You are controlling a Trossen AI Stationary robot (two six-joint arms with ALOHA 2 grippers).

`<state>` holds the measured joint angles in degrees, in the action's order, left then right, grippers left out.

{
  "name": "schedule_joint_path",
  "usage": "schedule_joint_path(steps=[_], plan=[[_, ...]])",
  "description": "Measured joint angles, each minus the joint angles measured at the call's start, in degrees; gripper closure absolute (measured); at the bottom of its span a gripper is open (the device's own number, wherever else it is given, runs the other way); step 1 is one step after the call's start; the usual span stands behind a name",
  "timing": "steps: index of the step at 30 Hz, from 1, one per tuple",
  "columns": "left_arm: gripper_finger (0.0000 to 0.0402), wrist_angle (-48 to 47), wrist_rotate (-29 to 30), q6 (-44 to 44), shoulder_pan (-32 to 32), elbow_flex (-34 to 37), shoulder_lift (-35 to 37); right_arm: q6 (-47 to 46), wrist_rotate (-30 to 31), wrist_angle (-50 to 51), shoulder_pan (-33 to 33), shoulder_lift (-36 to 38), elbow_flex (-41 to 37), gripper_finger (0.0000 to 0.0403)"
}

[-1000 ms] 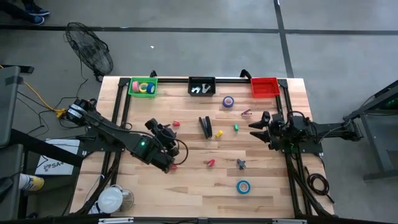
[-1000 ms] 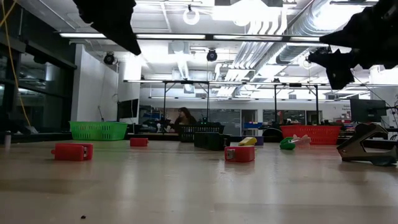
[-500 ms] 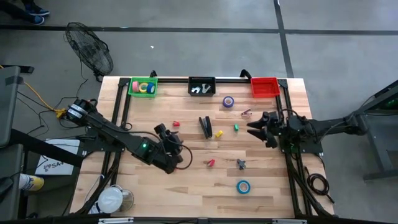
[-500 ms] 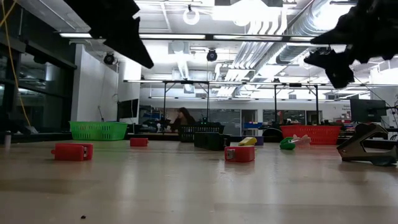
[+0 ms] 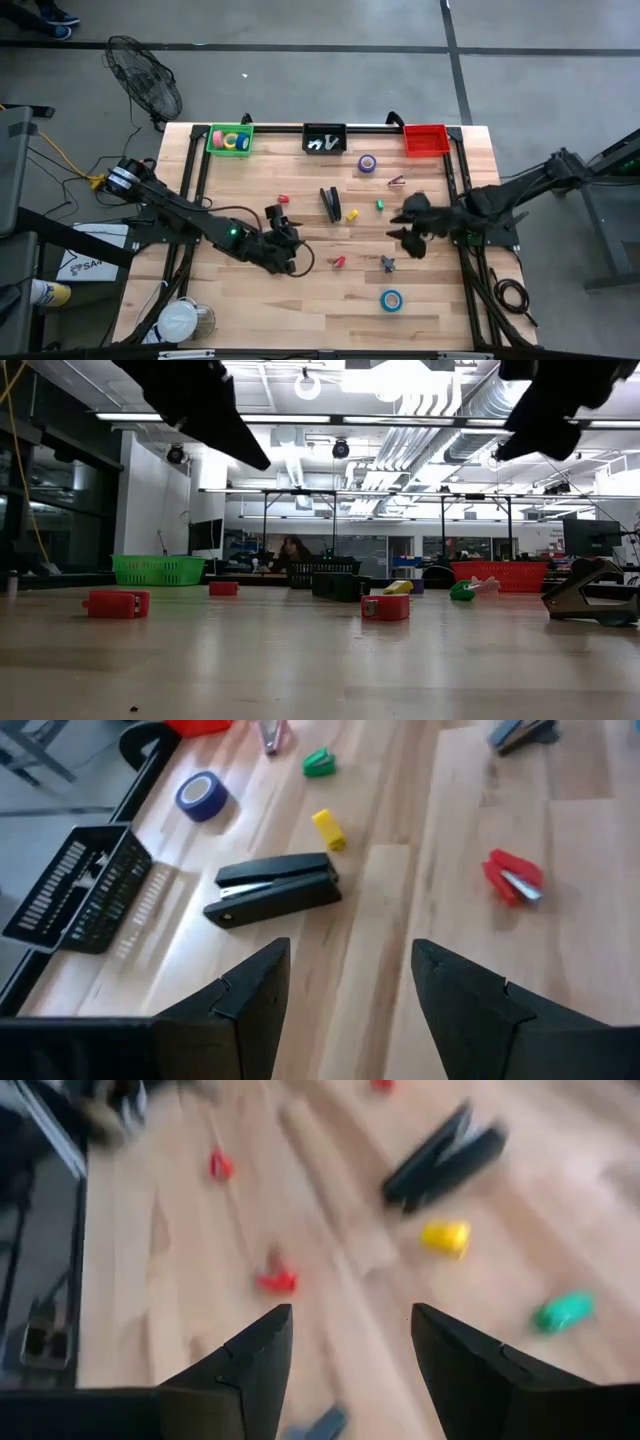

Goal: Pick and place Stapler, Stapler remover, tape
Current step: Put the light blue tape in the green bin

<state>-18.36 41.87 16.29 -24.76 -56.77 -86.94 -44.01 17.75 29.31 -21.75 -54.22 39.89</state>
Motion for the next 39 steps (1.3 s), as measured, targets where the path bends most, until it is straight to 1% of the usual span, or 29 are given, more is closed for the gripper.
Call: schedule_joint_path(steps=[6,11,14,17,20,23,28,31,36,39], plan=[[0.0197,-3.4,-0.94,1.67,0.8,0.0,-0.04,-11.71,-2.75,12.69,-8.15,-13.83,11.96,0.0206],[0.0197,-3.63,-0.42,1.97,0.75,0.0,-0.04,-20.84,-5.49,20.05,-13.66,-23.61,18.84,0.0206],[0.0197,-3.66,-0.38,1.74,0.77,0.0,-0.04,-24.26,-8.61,19.35,-15.9,-28.27,20.62,0.0206],[0.0197,-3.66,-0.31,0.59,0.77,0.0,-0.04,-26.54,-13.91,16.77,-17.01,-32.34,20.9,0.0206],[0.0197,-3.66,-0.29,-0.24,0.77,0.0,-0.04,-27.72,-19.45,13.82,-17.36,-36.03,20.77,0.0206],[0.0197,-3.67,-0.31,-1.04,0.77,0.0,-0.04,-27.73,-22.25,12.09,-17.57,-39.63,20.75,0.0206],[0.0197,-3.68,-0.31,-1.39,0.77,0.0,-0.04,-26.27,-24.26,11.07,-18.25,-43.95,20.77,0.0206],[0.0197,-3.68,-0.29,-1.48,0.77,0.0,-0.04,-26.25,-24.24,10.6,-18.86,-45.19,20.77,0.0206],[0.0197,-3.66,-0.3,-1.45,0.77,0.0,-0.04,-26.65,-19.98,9.7,-19.94,-45.19,20.79,0.0206],[0.0197,-3.68,-0.39,-0.99,0.77,0.0,-0.04,-27.33,-19.31,9.77,-20.3,-45.11,21.19,0.0206]])
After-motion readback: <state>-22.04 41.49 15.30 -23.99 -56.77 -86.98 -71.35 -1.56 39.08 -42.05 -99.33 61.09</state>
